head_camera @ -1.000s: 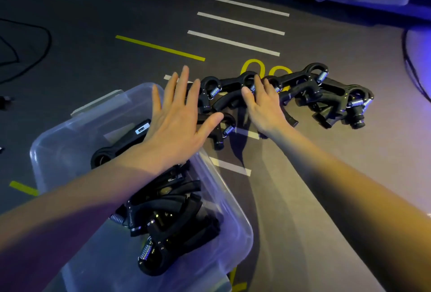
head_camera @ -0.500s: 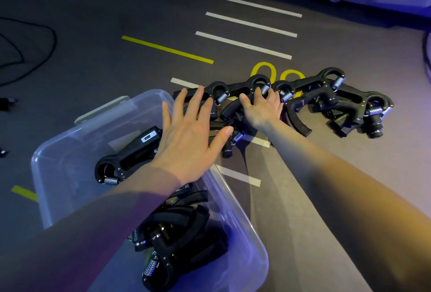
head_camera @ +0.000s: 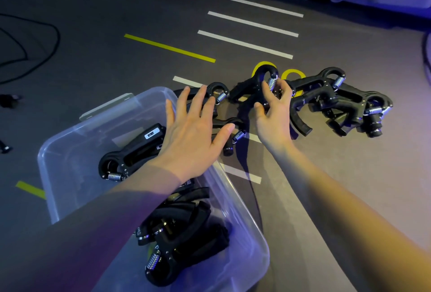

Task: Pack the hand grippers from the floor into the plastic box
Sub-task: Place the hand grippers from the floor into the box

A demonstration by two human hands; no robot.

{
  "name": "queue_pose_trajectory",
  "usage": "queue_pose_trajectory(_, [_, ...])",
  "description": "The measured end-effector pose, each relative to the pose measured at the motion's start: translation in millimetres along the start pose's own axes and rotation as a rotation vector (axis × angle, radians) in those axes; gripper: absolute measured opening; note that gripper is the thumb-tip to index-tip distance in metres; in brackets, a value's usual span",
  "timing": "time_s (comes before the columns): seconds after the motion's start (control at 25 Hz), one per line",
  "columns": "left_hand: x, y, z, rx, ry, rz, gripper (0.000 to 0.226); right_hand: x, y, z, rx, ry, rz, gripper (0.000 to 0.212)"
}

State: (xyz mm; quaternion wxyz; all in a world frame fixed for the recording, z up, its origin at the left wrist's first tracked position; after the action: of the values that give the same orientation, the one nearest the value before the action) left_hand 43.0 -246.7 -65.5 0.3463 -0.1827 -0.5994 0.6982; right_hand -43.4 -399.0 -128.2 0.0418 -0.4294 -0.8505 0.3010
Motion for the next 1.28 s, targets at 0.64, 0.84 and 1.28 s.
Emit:
queue_pose_trajectory(0.64, [25,-82,9,0.561,0.169,0.232,0.062,58,-77,-142,-0.257,-0.485,-0.093,0.039])
queue_pose_trajectory(0.84, [59,-103,-16,0.776,0.223,0.228,0.045,91,-66,-172,-0.288,-0.502,-0.299,0.040])
queue_pose_trajectory(1.28, [141,-67,-103,0.662,-0.065,0.269,0.020,187,-10,-183,-0.014,-0.505,-0.361,0.043])
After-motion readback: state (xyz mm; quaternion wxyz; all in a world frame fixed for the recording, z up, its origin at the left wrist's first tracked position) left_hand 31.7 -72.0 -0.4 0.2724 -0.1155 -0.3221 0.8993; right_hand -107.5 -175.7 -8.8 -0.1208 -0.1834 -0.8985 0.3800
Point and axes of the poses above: each hand's wrist, its own x-axis away from the middle knuckle, its own y-axis out of the palm, z = x × y, the point moved 4 cm from there along -x, towards the middle knuckle, and after that the axes turned 12 degrees about -y, right-handed, at the moved point
